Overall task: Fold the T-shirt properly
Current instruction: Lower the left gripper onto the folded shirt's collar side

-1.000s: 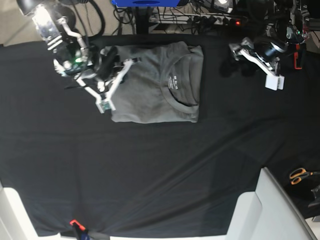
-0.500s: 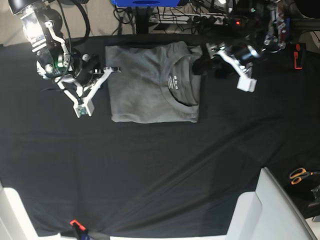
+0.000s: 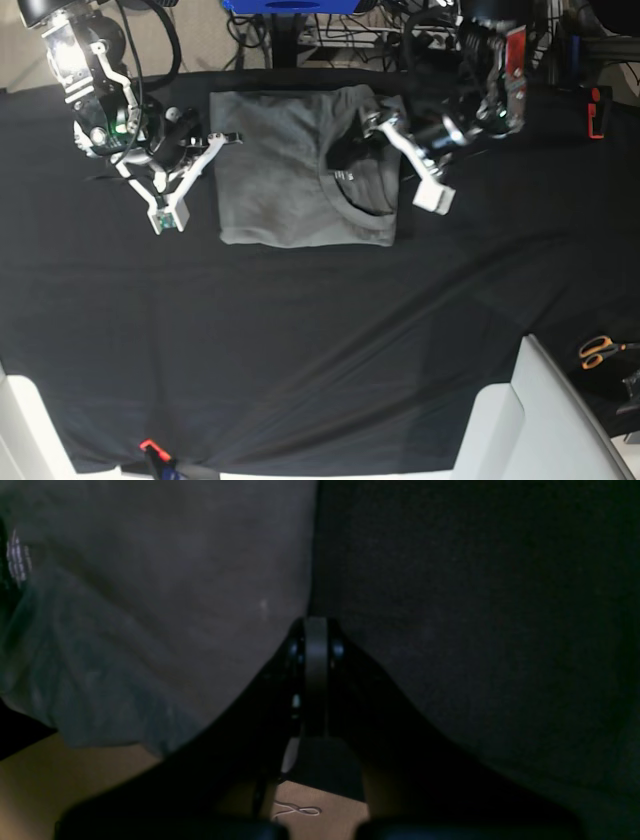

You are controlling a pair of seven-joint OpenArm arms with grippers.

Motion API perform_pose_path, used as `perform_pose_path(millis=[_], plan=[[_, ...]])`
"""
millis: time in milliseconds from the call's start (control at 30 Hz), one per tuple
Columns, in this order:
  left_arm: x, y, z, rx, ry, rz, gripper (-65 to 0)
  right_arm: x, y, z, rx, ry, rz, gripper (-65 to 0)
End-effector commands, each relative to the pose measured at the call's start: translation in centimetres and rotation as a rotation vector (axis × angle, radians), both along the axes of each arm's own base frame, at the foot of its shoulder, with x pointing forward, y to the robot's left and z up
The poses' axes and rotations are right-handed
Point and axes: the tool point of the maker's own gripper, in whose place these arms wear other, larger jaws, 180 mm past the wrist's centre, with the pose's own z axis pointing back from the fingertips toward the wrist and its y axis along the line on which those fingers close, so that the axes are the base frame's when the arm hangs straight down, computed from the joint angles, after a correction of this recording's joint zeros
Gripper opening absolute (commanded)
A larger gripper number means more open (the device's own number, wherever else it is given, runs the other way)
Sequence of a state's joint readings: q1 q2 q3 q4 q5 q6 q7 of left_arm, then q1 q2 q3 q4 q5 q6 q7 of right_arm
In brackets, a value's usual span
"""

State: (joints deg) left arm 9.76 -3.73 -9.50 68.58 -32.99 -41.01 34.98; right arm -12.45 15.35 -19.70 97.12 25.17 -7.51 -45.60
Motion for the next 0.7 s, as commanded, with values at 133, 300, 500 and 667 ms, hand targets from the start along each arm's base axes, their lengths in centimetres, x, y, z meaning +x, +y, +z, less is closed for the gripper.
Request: perform_pose_path(millis=[133, 300, 500, 667], plan=[[-2.6, -0.2, -2.8, 0.052, 0.129, -0.054, -12.8, 0.3, -0.2, 0.4, 0.003, -0.023, -0.001, -64.2], [-1.8, -0.2, -2.6, 0.057, 0.115, -0.058, -61.5, 0.2, -0.2, 0.4, 0.003, -0.021, -0.001, -64.2], [-1.9, 0.8, -2.2, 0.109, 0.13, -0.116, -65.0, 0.4, -0.2, 0.5, 0.003, -0.024, -0.001, -64.2], [-1.2, 4.0, -0.3, 0.268, 0.12, -0.235, -65.0, 0.9, -1.9, 0.2, -0.009, -0.02, -0.059, -64.2]])
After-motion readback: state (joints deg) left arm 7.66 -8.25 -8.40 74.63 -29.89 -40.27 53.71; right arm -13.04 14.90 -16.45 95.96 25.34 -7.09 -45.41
